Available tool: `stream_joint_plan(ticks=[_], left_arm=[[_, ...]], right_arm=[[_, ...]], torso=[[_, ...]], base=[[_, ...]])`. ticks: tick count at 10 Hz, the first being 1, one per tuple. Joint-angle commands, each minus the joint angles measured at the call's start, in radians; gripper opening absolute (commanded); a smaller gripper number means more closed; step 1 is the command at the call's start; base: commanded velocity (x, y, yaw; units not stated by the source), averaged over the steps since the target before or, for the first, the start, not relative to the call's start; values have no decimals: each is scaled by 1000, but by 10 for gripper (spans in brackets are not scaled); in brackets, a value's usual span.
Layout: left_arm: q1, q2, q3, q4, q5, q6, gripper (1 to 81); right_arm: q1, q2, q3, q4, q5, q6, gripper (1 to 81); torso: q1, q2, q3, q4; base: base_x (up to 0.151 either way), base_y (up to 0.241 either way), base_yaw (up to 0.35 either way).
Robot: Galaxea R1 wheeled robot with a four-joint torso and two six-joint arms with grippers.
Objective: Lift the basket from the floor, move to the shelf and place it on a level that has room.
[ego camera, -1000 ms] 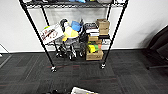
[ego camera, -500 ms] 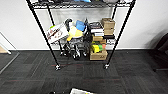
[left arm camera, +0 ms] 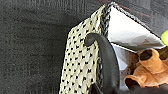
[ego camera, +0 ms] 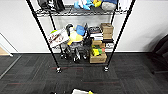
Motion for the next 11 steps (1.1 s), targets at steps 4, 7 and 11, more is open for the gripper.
stream_joint_plan(ticks=[4,7,11], left_arm=[[-106,-90,101,-38,57,-2,10],[-99,-160,236,-63,15,-2,10],[-34,-212,343,-62,-62,2,10]], right_arm=[[74,-169,96,18,-38,24,10],[88,-255,177,18,10,55,10],[143,-279,216,21,4,86,10]], torso=[[-126,195,195,0],[-189,292,294,0],[-274,419,313,0]], base=[[0,0,0],[0,0,0],[0,0,0]])
